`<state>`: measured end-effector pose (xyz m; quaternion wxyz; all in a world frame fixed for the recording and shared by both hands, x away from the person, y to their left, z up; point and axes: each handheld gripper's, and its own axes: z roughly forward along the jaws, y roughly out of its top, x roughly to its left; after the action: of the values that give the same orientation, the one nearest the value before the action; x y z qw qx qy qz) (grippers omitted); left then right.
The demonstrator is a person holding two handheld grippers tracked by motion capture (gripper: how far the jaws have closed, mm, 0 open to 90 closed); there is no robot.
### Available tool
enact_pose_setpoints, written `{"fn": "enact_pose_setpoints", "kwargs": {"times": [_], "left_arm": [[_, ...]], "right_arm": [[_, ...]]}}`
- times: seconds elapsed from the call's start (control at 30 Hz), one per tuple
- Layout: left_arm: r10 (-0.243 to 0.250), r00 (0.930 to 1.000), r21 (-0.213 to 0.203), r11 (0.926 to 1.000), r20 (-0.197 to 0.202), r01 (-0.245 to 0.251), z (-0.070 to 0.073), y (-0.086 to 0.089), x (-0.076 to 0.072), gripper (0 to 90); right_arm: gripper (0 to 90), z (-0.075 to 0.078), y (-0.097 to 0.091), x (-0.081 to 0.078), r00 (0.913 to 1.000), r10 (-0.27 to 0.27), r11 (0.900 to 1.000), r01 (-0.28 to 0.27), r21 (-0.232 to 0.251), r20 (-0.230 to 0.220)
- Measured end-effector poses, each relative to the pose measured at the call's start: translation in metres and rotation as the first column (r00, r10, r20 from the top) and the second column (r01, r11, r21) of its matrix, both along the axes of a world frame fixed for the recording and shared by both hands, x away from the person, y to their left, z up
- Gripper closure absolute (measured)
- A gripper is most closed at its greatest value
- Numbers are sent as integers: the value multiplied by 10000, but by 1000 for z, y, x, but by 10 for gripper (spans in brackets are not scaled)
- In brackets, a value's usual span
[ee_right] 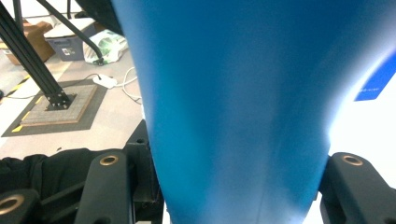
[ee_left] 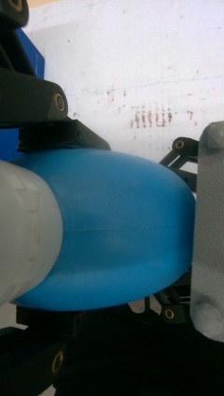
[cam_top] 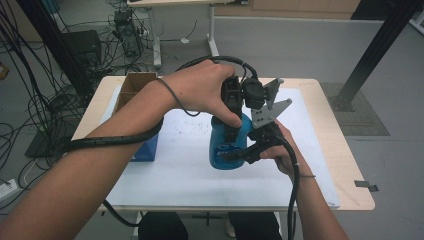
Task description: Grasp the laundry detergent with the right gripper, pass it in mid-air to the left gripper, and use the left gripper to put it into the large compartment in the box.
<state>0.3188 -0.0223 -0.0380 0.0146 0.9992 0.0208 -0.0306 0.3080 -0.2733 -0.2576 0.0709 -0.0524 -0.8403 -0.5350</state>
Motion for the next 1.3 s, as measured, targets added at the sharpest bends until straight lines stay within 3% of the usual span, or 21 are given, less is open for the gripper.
{"fn": "enact_pose_setpoints", "kwargs": {"times": [0.37,0.53,0.77,1.0,1.3], "left_arm": [[49,10000,-51,10000,54,-49,0,3,0,383],[51,9999,2,10000,89,-51,0,3,-1,383],[305,9995,-132,9995,74,-304,1,11,5,383],[358,9994,-203,9992,31,-358,1,14,6,383],[449,9989,-290,9986,129,-445,4,16,6,382]], "right_arm": [[407,-2,1,-1,9999,-86,9999,86,96,57],[393,-4,0,-3,9995,-98,9998,93,176,288],[299,-6,5,-5,9993,-255,9997,257,-56,256],[130,-9,7,-15,9930,-1169,9930,1171,-148,142],[15,-14,0,-20,9926,-1108,9937,1098,235,494]]}}
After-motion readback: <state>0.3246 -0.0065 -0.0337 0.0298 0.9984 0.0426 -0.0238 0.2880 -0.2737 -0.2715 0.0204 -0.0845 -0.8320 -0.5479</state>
